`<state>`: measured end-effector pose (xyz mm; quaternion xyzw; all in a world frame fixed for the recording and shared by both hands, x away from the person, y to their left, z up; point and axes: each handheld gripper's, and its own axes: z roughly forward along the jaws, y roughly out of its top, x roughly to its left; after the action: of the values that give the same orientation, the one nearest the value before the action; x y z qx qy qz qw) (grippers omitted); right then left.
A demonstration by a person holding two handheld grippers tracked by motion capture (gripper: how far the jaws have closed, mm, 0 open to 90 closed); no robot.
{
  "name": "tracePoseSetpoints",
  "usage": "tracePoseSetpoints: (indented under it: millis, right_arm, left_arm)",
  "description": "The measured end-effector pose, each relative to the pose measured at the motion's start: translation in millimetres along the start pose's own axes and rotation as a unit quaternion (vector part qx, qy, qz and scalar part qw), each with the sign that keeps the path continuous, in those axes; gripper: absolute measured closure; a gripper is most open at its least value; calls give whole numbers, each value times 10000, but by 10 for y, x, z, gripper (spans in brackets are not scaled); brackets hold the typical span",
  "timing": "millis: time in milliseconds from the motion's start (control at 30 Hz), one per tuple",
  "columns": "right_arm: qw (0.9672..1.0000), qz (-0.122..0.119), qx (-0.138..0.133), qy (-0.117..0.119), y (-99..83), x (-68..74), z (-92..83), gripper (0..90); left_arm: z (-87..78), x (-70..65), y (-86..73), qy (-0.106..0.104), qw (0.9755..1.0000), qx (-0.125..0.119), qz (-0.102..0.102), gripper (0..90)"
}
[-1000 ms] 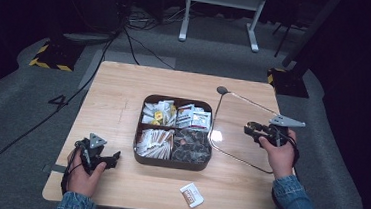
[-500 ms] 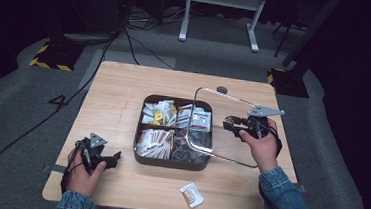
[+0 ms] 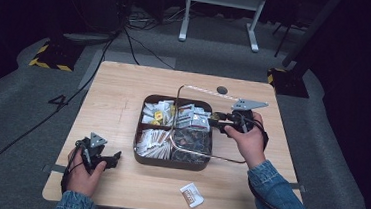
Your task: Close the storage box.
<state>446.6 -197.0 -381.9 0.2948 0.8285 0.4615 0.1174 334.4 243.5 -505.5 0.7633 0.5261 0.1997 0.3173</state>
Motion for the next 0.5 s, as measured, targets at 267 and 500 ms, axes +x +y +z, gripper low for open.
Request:
tracePoseSetpoints:
  millis: [267, 500]
  right_arm:
    - [9997, -138, 84, 157, 156, 161, 164, 583]
    - [9990, -260, 296, 195, 204, 239, 402, 583]
  left_arm:
    - [10, 6, 16, -49, 10000, 40, 42, 148]
    - [19, 11, 25, -51, 10000, 37, 76, 146]
